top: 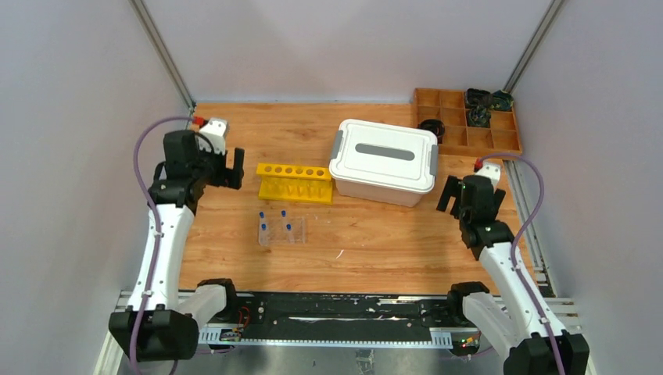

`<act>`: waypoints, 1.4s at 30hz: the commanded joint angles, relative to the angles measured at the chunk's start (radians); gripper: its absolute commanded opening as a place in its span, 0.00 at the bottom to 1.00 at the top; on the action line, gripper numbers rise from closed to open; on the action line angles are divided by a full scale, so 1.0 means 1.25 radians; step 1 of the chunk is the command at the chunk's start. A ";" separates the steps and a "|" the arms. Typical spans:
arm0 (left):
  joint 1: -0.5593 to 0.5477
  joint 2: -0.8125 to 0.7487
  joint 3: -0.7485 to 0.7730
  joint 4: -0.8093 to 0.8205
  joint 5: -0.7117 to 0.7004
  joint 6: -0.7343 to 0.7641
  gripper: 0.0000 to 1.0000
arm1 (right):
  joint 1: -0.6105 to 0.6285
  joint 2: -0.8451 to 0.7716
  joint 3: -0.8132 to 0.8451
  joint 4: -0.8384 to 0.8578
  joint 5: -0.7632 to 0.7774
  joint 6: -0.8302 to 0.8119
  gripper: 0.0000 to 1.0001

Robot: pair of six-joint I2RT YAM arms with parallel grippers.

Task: Organize the chemistry lab equipment

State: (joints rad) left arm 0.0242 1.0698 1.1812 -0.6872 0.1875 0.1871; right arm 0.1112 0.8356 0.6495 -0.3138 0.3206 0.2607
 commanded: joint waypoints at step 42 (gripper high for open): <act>0.033 0.204 -0.819 1.427 -0.046 -0.141 1.00 | -0.013 0.460 -0.421 1.242 0.029 -0.281 1.00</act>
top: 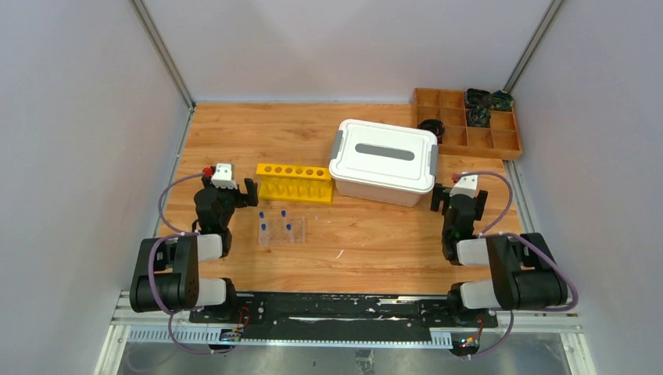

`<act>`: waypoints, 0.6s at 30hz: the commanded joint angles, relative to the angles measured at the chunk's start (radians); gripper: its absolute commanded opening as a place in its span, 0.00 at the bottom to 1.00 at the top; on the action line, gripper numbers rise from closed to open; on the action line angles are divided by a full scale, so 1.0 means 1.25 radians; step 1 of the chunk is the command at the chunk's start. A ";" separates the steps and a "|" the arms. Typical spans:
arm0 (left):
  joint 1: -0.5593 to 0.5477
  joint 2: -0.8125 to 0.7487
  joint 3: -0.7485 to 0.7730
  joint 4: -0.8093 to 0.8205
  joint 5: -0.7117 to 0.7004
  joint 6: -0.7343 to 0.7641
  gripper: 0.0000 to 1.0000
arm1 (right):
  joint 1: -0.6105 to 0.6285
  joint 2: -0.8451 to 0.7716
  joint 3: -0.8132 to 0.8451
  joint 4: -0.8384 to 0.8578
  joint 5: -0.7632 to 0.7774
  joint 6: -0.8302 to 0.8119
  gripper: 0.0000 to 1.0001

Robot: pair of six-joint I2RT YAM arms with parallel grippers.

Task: Organize the chemistry lab equipment

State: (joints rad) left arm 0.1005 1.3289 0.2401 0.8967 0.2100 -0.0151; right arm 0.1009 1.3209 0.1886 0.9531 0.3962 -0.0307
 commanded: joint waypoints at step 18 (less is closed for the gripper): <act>-0.052 0.038 -0.046 0.169 -0.083 0.035 1.00 | -0.006 0.058 0.032 0.037 -0.013 -0.027 1.00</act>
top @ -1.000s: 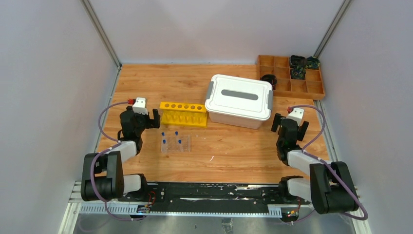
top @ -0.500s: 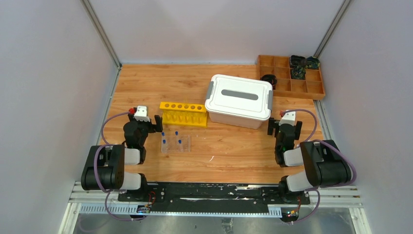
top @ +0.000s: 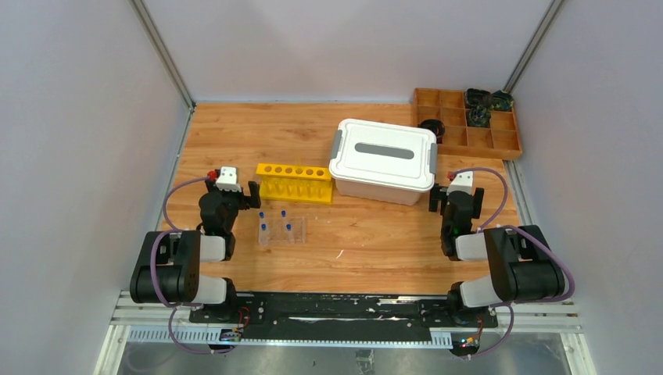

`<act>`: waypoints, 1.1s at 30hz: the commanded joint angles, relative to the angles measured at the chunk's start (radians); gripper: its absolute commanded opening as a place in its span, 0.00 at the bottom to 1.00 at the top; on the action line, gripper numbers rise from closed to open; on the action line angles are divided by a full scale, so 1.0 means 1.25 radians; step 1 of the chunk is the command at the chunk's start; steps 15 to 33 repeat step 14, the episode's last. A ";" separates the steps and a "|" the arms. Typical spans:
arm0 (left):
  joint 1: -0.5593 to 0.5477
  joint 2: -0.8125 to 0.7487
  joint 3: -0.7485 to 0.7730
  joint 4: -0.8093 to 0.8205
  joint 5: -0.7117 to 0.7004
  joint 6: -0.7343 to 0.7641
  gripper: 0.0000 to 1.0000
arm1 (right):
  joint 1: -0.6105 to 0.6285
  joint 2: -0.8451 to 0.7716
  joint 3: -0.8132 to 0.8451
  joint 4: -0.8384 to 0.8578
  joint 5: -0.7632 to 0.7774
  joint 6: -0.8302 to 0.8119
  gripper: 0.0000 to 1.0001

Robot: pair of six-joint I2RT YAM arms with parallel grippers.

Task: Organize the chemistry lab equipment

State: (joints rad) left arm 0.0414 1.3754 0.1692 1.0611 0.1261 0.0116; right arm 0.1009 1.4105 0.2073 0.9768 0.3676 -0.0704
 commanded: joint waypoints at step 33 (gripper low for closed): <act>-0.023 -0.001 0.021 0.014 -0.046 0.025 1.00 | -0.007 -0.013 0.019 0.019 0.010 0.004 1.00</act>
